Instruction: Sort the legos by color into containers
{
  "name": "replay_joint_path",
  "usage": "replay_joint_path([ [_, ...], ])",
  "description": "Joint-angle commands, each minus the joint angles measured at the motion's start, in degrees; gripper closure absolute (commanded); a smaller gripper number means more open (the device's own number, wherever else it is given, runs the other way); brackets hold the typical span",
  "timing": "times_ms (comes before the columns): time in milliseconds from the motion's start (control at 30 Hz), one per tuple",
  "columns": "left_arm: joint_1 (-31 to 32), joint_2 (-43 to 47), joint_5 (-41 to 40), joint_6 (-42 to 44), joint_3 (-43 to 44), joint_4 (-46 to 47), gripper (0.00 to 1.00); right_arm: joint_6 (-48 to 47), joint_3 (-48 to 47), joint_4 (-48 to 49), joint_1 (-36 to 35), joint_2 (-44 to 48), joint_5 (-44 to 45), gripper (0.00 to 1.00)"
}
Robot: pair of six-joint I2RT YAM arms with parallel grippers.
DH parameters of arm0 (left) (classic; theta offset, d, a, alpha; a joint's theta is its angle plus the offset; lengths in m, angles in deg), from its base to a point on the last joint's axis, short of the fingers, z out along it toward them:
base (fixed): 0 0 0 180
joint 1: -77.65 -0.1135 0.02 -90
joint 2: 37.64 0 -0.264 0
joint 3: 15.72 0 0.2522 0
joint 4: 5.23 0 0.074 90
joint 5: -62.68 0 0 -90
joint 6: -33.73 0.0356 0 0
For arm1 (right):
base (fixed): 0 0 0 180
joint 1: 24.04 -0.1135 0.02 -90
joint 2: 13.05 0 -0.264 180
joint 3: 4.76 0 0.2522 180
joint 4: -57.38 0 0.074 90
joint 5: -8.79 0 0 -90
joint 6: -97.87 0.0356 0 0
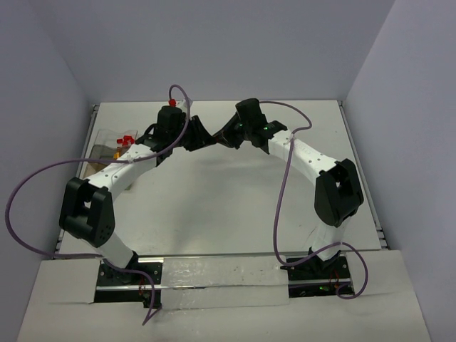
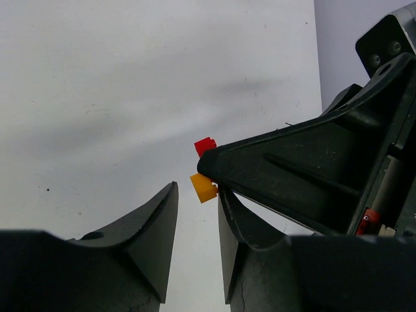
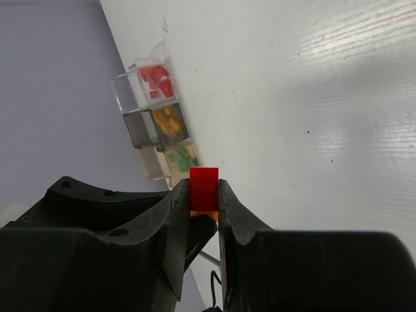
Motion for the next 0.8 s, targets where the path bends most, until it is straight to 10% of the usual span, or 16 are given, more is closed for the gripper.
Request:
replay_joint_path([
  [0,0.1,-0.4,-2.4,-1.1,3.4,1.1,0.61,0.4,0.5,1.3,-0.9,0.0,-0.9,1.0],
  [467,-0.1,-0.6,-1.0,-2.1,2.5,1.6,1.0,-0.4,1.7,2.4,-1.9,0.0,-0.8,1.0],
  [767,-2.7,1.5,-6.0,0.4,-2.1,-0.4,1.0,-1.7,0.9,2.3,-1.5,0.7,-0.7,1.0],
])
